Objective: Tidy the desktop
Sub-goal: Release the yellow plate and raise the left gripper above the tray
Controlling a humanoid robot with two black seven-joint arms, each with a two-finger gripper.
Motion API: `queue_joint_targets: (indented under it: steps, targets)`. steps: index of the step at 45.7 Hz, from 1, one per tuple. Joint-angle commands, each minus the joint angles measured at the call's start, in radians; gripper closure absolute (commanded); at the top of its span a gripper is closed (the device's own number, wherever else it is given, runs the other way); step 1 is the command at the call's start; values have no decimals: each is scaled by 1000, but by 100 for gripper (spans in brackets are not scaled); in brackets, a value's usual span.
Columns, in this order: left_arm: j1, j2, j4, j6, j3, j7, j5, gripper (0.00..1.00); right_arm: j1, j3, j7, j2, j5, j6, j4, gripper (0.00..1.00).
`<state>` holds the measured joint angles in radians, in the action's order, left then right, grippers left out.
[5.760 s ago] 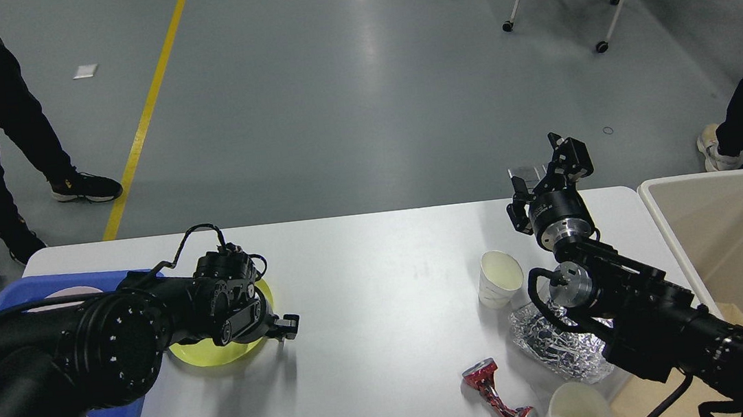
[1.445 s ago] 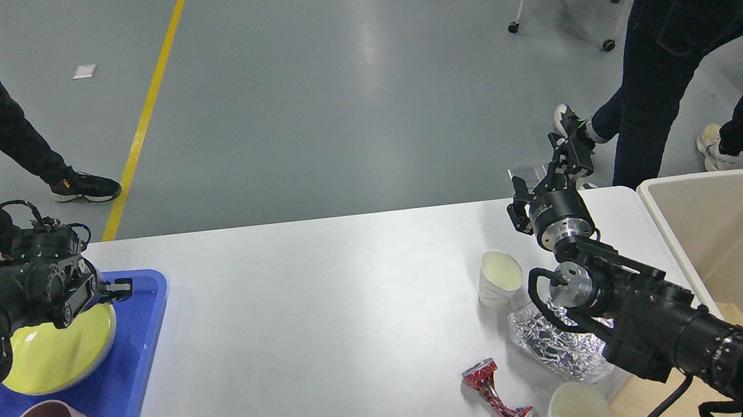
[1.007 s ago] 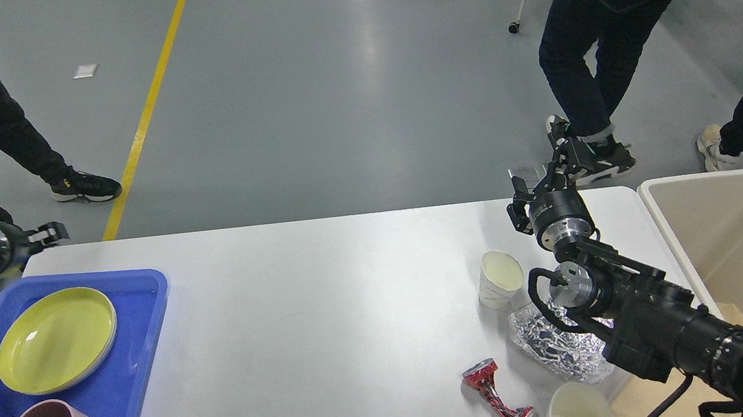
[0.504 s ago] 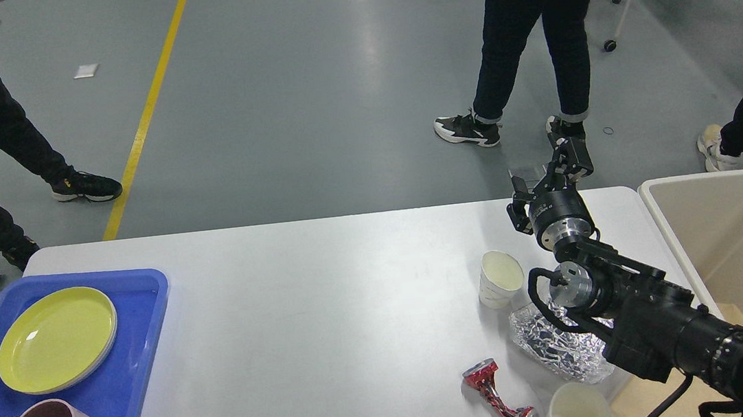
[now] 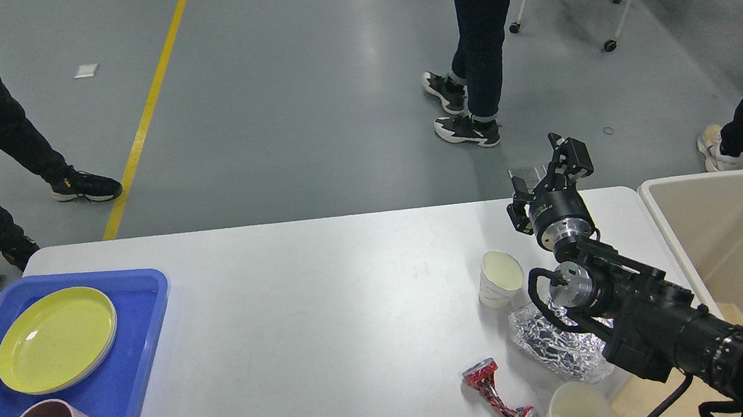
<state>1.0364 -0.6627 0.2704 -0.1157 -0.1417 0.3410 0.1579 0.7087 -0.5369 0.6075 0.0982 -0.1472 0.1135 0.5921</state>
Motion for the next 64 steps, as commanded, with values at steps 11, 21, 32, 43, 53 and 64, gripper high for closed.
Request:
queue_joint_targets:
  steps: [11,21,32,43,53,64]
  targets:
    - [-55,44,3,-1,-317,-19,-8,4,0,0,0,0,0,0,0,0]
    - [-56,64,4,-73,-403,-94,-53,4,0,0,0,0,0,0,0,0]
    - [-88,110,4,-171,-533,-217,-178,4,0,0,0,0,0,0,0,0]
    - [-131,164,4,-173,-547,-214,-173,4,0,0,0,0,0,0,0,0]
    - [-128,175,4,-180,-539,-223,-169,4,0,0,0,0,0,0,0,0]
    - [-127,230,6,-180,-539,-215,-167,4,0,0,0,0,0,0,0,0]
